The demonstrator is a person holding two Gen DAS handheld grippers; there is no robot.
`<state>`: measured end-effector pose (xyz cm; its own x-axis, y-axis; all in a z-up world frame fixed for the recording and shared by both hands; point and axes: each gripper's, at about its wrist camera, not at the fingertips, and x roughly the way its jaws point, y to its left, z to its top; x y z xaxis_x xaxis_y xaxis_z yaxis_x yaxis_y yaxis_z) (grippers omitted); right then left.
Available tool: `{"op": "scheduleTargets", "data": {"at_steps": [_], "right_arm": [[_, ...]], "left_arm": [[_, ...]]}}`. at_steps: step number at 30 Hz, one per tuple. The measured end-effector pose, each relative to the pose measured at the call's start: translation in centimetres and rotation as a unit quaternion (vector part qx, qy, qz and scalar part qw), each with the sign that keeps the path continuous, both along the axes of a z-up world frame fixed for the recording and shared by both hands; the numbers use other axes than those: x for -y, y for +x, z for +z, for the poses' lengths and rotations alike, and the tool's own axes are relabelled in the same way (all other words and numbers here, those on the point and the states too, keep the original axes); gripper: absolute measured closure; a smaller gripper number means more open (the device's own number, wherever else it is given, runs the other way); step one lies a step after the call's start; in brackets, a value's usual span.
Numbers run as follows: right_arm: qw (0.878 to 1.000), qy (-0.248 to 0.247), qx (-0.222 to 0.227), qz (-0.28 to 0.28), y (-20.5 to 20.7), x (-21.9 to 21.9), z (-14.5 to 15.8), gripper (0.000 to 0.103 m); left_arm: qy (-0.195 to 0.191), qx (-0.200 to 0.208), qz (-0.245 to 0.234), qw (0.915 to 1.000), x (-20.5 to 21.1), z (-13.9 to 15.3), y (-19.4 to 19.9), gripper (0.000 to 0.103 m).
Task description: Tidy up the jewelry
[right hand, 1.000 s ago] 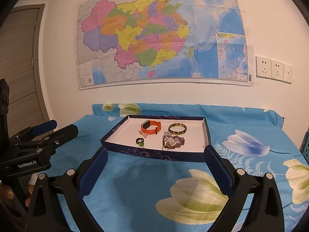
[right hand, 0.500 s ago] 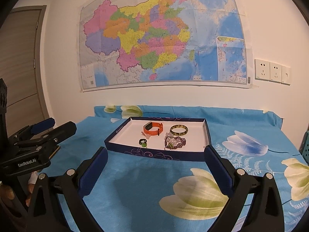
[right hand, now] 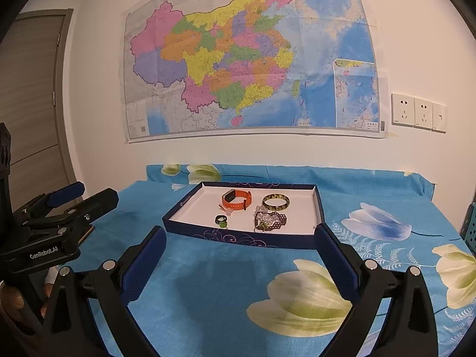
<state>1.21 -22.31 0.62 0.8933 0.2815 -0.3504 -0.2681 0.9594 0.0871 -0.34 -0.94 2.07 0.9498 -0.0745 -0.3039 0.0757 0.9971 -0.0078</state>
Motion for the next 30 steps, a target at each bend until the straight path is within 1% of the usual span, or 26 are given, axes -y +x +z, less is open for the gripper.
{"op": "scheduleTargets", "data": {"at_steps": [30], "right_arm": [[1.000,0.003,-0.001,0.000,-0.06,0.22,0.09,0.007]], "left_arm": [[0.003,0.005,0.000,1.0000,0.12,0.56,-0.38,0.005]]}}
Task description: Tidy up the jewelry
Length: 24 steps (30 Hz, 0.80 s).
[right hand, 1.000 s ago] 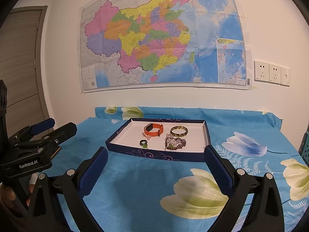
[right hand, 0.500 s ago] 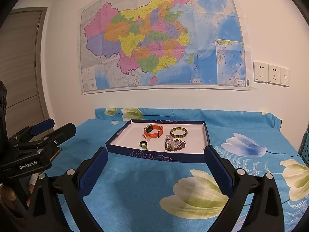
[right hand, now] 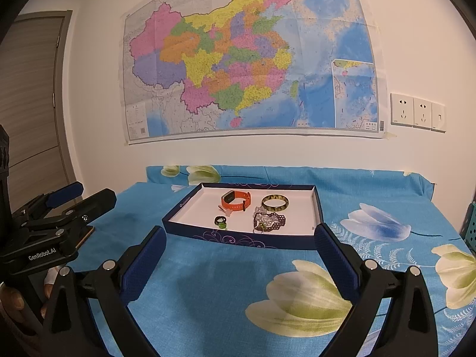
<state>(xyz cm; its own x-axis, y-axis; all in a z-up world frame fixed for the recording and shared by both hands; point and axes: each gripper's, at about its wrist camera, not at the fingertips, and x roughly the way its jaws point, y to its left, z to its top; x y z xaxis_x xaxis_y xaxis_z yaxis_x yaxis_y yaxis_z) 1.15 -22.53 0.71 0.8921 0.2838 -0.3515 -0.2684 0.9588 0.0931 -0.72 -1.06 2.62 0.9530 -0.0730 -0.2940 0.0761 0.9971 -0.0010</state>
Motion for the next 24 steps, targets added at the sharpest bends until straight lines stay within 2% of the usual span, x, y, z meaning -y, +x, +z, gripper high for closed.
{"op": "scheduleTargets", "data": {"at_steps": [24], "right_arm": [[1.000,0.004,-0.001,-0.001,0.18,0.20,-0.33,0.007]], "left_arm": [[0.001,-0.001,-0.001,1.0000,0.10,0.03,0.07,0.005]]}}
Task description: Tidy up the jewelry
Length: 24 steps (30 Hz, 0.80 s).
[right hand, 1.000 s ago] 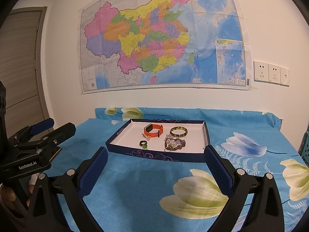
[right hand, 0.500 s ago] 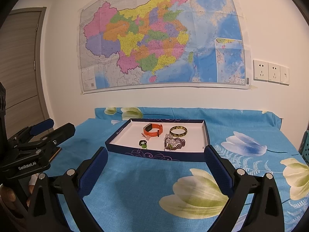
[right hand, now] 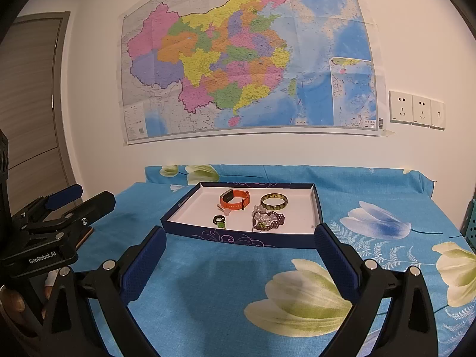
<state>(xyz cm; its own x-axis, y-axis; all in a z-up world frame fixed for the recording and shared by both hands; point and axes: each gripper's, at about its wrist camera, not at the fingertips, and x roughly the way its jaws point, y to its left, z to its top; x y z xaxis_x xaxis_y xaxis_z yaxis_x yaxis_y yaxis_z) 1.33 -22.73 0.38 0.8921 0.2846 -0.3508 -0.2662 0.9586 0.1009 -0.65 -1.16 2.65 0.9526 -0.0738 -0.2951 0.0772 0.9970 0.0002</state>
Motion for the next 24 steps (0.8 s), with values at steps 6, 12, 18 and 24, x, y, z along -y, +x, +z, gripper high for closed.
{"op": "scheduleTargets", "data": {"at_steps": [6,12,18,24], "right_arm": [[1.000,0.000,-0.002,-0.001,0.0,0.1,-0.1,0.007],[1.000,0.001,-0.002,-0.001,0.1,0.1,-0.2,0.007],[1.000,-0.003,-0.007,-0.002,0.2,0.2,-0.3,0.007],[0.998,-0.024,-0.064,-0.013,3.0,1.8,-2.2,0.007]], "left_arm": [[0.000,-0.001,0.000,1.0000,0.0,0.0,0.0,0.005],[0.002,0.004,0.009,1.0000,-0.2,-0.3,0.1,0.005],[0.008,-0.002,-0.002,1.0000,0.1,-0.9,0.5,0.005],[-0.008,-0.058,-0.004,0.9983,-0.8,-2.6,2.9,0.005]]}}
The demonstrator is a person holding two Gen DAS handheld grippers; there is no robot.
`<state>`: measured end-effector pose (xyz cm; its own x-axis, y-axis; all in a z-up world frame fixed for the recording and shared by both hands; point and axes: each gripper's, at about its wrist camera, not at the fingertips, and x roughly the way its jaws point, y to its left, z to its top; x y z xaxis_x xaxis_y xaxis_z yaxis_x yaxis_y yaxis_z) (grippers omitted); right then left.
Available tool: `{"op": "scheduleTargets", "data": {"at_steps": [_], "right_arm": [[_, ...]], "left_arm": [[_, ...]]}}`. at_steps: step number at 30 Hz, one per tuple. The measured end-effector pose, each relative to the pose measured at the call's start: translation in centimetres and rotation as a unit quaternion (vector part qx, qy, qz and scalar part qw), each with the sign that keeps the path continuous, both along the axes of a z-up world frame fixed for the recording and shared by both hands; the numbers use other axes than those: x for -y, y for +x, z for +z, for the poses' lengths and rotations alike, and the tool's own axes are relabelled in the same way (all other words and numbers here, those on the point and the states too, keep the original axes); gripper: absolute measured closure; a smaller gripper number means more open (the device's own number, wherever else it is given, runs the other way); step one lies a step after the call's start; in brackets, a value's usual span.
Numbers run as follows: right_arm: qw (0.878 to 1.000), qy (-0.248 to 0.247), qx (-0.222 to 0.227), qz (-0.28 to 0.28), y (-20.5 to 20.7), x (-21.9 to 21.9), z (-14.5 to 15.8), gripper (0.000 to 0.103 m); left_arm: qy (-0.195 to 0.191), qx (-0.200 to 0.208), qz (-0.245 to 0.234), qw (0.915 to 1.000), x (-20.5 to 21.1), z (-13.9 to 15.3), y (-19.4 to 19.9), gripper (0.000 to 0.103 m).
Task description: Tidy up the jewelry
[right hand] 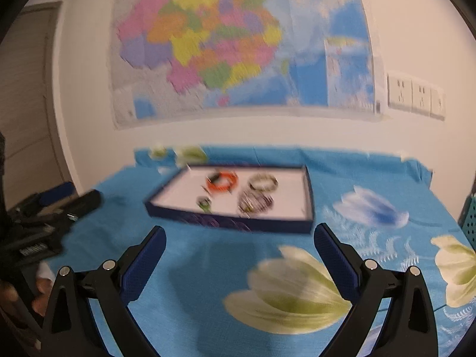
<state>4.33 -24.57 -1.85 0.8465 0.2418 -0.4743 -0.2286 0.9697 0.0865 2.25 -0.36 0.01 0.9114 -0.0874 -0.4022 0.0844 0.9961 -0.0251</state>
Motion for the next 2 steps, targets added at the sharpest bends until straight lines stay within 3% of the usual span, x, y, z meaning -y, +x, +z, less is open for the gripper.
{"op": "scheduleTargets", "data": {"at_steps": [2], "right_arm": [[0.998,-0.015,-0.055,-0.021,2.5,1.9,-1.6,0.007]], "left_arm": [[-0.001,-0.026,0.005,0.9997,-0.7,-1.1,1.3,0.005]]}}
